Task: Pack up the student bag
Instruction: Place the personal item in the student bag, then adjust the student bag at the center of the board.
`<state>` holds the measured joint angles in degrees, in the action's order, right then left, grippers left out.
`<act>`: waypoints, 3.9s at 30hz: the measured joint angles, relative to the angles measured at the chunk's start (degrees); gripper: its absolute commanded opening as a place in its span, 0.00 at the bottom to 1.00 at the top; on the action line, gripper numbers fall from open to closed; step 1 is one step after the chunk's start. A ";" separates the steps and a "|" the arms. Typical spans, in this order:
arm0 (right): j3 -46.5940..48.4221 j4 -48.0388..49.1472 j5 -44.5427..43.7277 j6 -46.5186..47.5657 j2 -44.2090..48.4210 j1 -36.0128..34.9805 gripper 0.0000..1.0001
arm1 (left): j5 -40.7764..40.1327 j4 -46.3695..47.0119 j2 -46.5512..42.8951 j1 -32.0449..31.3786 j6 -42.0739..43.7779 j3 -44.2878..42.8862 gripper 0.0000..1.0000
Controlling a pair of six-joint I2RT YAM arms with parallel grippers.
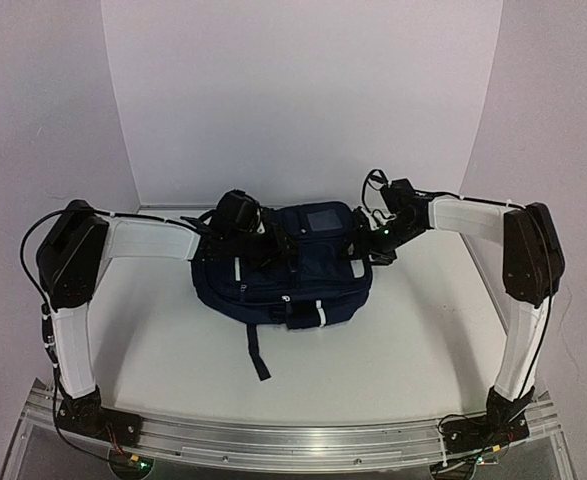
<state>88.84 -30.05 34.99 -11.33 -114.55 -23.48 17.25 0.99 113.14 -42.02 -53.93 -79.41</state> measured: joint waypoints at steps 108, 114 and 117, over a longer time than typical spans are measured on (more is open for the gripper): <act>-1.09 -2.15 -0.49 1.88 7.89 -10.42 0.71 | -3.16 -17.28 -17.89 3.11 9.60 8.52 0.00; -1.09 -2.15 -0.24 1.20 7.61 -10.27 0.71 | -1.41 -17.23 -14.12 1.70 10.70 5.22 0.01; -1.09 -2.15 -0.21 1.07 7.61 -10.27 0.71 | -0.31 -17.45 -11.55 1.16 10.98 3.34 0.04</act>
<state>87.74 -32.20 34.79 -10.27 -106.94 -33.76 16.94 -16.45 101.60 -40.86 -42.95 -76.06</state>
